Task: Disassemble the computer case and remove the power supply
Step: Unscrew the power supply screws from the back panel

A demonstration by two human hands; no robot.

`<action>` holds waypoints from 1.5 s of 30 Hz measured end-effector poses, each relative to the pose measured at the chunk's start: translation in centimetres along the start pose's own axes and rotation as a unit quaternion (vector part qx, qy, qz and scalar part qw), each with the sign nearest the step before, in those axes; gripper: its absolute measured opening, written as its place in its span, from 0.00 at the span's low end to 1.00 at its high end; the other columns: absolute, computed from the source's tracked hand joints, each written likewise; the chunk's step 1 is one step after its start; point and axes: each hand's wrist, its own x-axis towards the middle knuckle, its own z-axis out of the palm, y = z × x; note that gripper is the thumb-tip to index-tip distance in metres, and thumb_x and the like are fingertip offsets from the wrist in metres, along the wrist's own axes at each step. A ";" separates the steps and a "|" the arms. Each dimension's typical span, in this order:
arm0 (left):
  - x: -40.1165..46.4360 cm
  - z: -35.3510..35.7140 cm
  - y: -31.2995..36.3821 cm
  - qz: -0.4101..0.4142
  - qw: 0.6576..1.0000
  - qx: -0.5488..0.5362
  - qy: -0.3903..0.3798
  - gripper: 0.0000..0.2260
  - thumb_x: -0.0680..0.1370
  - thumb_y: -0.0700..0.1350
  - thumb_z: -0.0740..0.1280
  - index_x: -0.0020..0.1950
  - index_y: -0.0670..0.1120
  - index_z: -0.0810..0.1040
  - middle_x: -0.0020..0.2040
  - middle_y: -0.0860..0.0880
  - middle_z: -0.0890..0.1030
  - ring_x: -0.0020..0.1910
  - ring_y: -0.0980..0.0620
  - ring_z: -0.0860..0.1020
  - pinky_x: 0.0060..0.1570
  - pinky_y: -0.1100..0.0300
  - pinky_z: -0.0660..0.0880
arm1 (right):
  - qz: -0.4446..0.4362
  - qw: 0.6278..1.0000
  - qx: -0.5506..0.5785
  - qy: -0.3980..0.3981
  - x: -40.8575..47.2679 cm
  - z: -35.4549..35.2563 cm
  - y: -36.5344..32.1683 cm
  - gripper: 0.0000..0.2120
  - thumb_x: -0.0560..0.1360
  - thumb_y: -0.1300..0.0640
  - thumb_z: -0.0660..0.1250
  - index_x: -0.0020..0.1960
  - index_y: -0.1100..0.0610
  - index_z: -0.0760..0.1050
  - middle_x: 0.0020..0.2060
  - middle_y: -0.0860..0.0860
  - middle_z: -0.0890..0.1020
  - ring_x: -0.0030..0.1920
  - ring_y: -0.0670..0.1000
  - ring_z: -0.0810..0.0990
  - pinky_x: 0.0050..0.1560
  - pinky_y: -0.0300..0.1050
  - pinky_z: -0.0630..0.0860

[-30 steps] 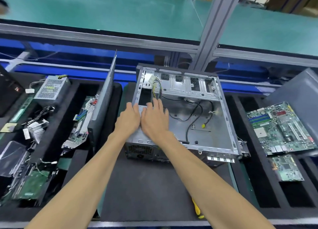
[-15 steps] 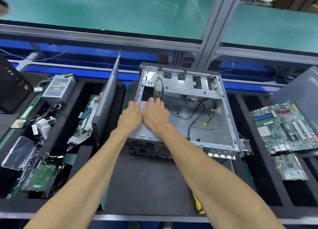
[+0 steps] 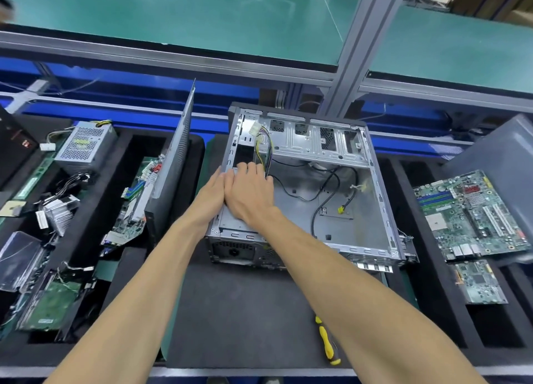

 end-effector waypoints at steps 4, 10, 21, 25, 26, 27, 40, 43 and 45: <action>-0.1 0.1 0.1 0.001 1.000 -0.004 0.007 0.25 0.84 0.61 0.54 0.80 0.56 0.60 0.77 0.58 0.65 0.73 0.60 0.65 0.67 0.63 0.59 | 0.000 1.000 0.002 0.000 0.5 0.0 0.1 0.19 0.84 0.49 0.49 0.64 0.58 0.71 0.60 0.56 0.77 0.62 0.58 0.72 0.61 0.57 0.68; -0.8 0.2 0.3 0.010 1.000 -0.024 0.016 0.24 0.85 0.59 0.54 0.80 0.55 0.60 0.78 0.57 0.64 0.73 0.60 0.64 0.64 0.64 0.59 | -0.007 0.999 -0.015 0.040 -0.3 -0.7 -0.1 0.22 0.84 0.47 0.50 0.73 0.57 0.67 0.66 0.55 0.72 0.66 0.56 0.68 0.66 0.57 0.65; -0.2 0.0 -0.3 0.007 0.999 -0.037 0.014 0.23 0.84 0.59 0.54 0.80 0.56 0.61 0.77 0.59 0.65 0.73 0.61 0.64 0.68 0.64 0.60 | -0.063 0.996 0.063 -0.002 -0.1 -0.6 1.0 0.29 0.85 0.47 0.47 0.83 0.57 0.49 0.82 0.51 0.53 0.81 0.49 0.46 0.80 0.58 0.42; -0.4 0.0 -0.1 0.007 0.999 -0.030 0.010 0.25 0.84 0.61 0.53 0.80 0.57 0.60 0.78 0.59 0.64 0.74 0.61 0.63 0.66 0.64 0.58 | -0.070 0.995 0.072 0.008 0.5 -0.4 1.1 0.29 0.85 0.47 0.47 0.83 0.56 0.46 0.82 0.50 0.50 0.81 0.48 0.44 0.80 0.58 0.40; -0.5 0.0 0.0 0.009 1.000 -0.029 0.008 0.24 0.84 0.61 0.53 0.80 0.57 0.60 0.78 0.59 0.64 0.74 0.61 0.63 0.65 0.65 0.58 | -0.072 0.995 0.072 0.005 0.6 -0.4 1.1 0.29 0.85 0.47 0.46 0.83 0.56 0.46 0.82 0.50 0.49 0.81 0.47 0.43 0.80 0.58 0.39; -0.6 0.1 0.1 0.011 1.000 -0.028 0.007 0.24 0.84 0.61 0.53 0.80 0.58 0.60 0.77 0.59 0.64 0.73 0.62 0.63 0.64 0.66 0.59 | -0.073 0.995 0.072 0.003 0.7 -0.3 1.2 0.29 0.85 0.47 0.46 0.83 0.56 0.46 0.82 0.49 0.49 0.81 0.47 0.43 0.80 0.58 0.39; -0.8 -0.1 0.1 0.005 1.000 0.012 0.009 0.24 0.84 0.59 0.52 0.80 0.55 0.61 0.78 0.57 0.64 0.76 0.58 0.61 0.69 0.62 0.57 | -0.162 0.980 0.096 -0.062 0.2 -3.4 2.9 0.36 0.84 0.39 0.53 0.82 0.60 0.50 0.82 0.54 0.54 0.81 0.50 0.46 0.80 0.50 0.40; -0.7 -0.1 0.0 0.001 1.000 0.000 0.013 0.23 0.85 0.57 0.54 0.80 0.55 0.61 0.77 0.56 0.65 0.73 0.59 0.63 0.68 0.63 0.57 | -0.264 0.953 0.085 -0.125 -0.5 -5.8 4.5 0.43 0.78 0.34 0.64 0.81 0.60 0.57 0.80 0.56 0.60 0.79 0.50 0.56 0.77 0.42 0.49; -0.7 -0.1 0.0 0.001 1.000 -0.008 0.015 0.21 0.85 0.57 0.54 0.77 0.57 0.66 0.74 0.55 0.71 0.72 0.56 0.69 0.73 0.57 0.62 | -0.308 0.937 0.053 -0.156 -1.0 -6.3 5.3 0.46 0.74 0.34 0.69 0.80 0.62 0.59 0.80 0.55 0.61 0.78 0.49 0.56 0.76 0.39 0.50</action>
